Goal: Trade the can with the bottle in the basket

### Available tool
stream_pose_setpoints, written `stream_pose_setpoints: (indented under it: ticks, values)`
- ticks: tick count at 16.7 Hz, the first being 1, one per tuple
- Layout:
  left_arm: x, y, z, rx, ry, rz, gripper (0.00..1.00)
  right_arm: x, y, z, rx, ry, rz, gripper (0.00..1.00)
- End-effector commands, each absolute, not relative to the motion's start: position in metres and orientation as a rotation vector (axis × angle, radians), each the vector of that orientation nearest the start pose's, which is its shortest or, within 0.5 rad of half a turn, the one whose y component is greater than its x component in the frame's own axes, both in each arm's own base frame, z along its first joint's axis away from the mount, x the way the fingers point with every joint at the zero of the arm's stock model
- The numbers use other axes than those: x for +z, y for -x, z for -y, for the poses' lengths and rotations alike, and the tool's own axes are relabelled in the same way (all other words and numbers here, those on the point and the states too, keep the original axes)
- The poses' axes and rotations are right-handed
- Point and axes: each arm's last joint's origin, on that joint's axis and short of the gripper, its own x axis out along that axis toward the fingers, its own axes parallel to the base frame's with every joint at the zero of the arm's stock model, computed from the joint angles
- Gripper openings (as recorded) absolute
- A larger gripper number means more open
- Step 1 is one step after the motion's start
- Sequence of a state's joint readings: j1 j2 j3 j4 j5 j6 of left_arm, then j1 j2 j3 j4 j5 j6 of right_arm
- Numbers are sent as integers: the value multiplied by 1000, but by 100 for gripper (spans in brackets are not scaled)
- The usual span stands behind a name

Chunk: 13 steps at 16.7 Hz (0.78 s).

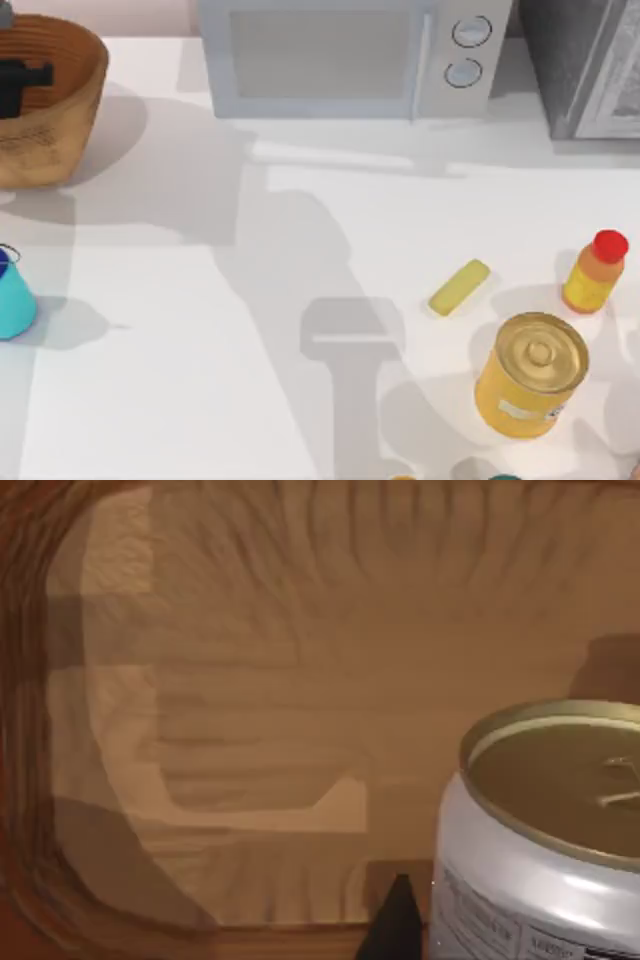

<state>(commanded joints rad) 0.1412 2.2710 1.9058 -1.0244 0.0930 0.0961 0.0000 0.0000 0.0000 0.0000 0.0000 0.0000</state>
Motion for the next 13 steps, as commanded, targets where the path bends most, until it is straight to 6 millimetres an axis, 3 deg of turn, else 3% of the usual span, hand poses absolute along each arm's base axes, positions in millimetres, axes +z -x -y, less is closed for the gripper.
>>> stream_pose_setpoints:
  ticks: [3, 7, 10, 13]
  values:
    - [209, -420, -45, -37, 14, -1280, 0, 160, -106, 1, 0, 0, 0, 100]
    - [279, -365, -28, -18, -57, -939, 0, 160, -106, 1, 0, 0, 0, 100]
    - [329, -296, -26, 30, -28, -661, 0, 160, -106, 1, 0, 0, 0, 100]
    - [332, -212, -18, 45, -8, -467, 0, 160, -106, 1, 0, 0, 0, 100]
